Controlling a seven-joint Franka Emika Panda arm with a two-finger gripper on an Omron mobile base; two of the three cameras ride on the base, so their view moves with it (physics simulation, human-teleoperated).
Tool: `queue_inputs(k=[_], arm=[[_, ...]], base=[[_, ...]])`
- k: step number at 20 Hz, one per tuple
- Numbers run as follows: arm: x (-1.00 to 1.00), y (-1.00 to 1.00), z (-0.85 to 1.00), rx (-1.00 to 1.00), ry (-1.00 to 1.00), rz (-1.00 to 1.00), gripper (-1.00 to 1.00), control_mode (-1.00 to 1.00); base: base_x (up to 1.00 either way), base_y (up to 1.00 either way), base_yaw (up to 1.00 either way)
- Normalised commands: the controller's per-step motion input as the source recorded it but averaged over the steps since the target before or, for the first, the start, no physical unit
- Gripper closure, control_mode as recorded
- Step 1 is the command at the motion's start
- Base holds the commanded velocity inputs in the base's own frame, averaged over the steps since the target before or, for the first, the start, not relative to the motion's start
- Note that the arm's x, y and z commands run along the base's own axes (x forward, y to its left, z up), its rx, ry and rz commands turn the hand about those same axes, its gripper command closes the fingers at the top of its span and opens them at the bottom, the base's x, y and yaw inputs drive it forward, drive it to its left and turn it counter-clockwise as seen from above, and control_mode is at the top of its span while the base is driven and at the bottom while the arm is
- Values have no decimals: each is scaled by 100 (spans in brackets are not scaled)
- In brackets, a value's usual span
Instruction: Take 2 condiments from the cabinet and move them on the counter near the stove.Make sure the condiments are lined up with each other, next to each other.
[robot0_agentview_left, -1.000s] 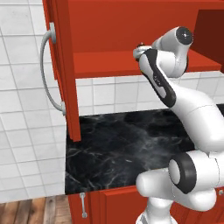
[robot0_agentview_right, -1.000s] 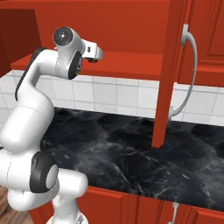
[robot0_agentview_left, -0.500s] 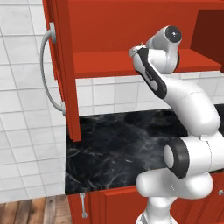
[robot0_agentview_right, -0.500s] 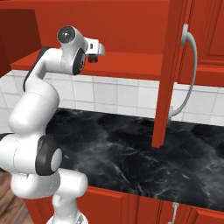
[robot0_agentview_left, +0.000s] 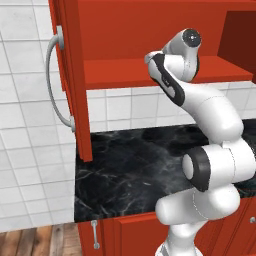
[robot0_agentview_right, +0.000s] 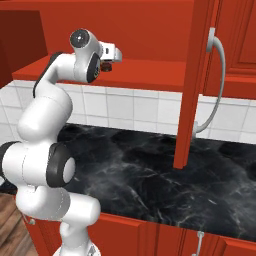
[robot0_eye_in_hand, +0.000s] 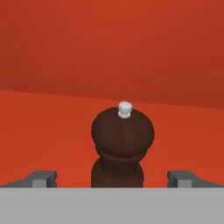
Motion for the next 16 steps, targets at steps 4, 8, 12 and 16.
queue_inputs(k=[4,8,12,16], arm=[[32,0,-14,0,1,0,-100,-100],[32,0,-12,0,3,0,-100,-100],[25,0,-1,0,1,0,-100,-100],[15,0,0,0,0,0,100,-100]], base=[[0,0,0],[0,0,0],[0,0,0],[0,0,0]])
